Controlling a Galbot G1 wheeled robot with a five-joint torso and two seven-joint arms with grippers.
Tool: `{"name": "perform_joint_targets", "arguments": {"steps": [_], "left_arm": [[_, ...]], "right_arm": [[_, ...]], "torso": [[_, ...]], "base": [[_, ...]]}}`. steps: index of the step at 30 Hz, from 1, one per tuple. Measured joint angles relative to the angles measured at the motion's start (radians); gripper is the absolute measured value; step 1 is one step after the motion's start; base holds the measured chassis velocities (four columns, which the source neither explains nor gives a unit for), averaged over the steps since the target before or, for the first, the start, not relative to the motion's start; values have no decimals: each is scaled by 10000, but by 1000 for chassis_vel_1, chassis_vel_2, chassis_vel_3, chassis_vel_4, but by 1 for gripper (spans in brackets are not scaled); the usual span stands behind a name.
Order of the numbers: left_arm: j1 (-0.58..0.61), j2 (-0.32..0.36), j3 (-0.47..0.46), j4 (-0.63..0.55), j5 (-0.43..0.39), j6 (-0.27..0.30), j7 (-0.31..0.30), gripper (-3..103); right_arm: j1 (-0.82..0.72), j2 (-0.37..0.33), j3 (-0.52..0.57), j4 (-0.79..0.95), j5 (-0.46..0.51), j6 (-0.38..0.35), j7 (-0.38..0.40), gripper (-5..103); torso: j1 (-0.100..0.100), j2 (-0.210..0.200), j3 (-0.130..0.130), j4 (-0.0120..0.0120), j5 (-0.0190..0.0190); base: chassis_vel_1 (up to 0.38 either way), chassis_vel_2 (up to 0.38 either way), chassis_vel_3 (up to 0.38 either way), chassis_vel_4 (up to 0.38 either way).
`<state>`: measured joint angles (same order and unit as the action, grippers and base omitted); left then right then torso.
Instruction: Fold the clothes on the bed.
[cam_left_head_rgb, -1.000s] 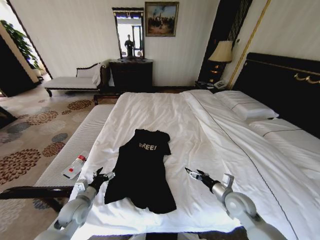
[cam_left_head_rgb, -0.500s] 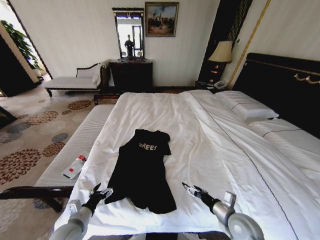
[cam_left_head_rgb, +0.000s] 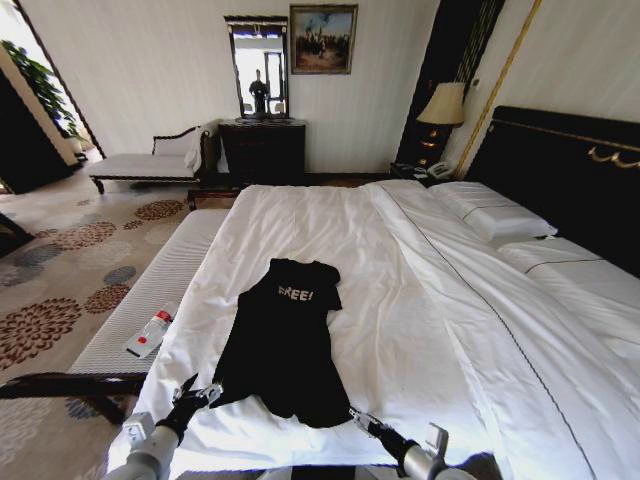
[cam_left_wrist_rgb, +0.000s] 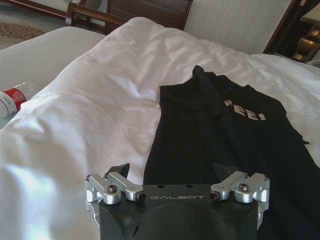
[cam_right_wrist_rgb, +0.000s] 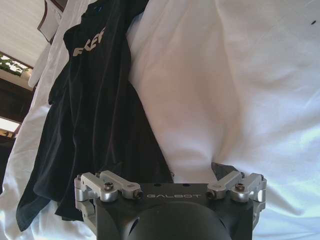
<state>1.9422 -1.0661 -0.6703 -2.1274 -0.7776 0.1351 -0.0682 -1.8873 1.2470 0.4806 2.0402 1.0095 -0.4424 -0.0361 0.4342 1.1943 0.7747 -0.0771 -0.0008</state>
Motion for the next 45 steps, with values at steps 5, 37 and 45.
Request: {"name": "perform_joint_targets", "arguments": {"steps": [5, 37, 45], "left_arm": [[-19, -29, 31, 28, -1, 23, -15, 96], [515, -214, 471, 862, -1453, 390, -28, 72], [472, -203, 377, 959, -1388, 274, 29, 44]], "right_arm": [[-26, 148, -121, 12, 11, 2, -10, 90], [-25, 503, -246, -240, -289, 159, -90, 0], [26, 569, -219, -349, -363, 213, -99, 0]], "torso": [[-1, 0, 0, 0, -1], [0, 0, 0, 0, 0], [-1, 1, 0, 1, 1]], "base": [[0, 0, 0, 0], [0, 0, 0, 0], [0, 0, 0, 0]]}}
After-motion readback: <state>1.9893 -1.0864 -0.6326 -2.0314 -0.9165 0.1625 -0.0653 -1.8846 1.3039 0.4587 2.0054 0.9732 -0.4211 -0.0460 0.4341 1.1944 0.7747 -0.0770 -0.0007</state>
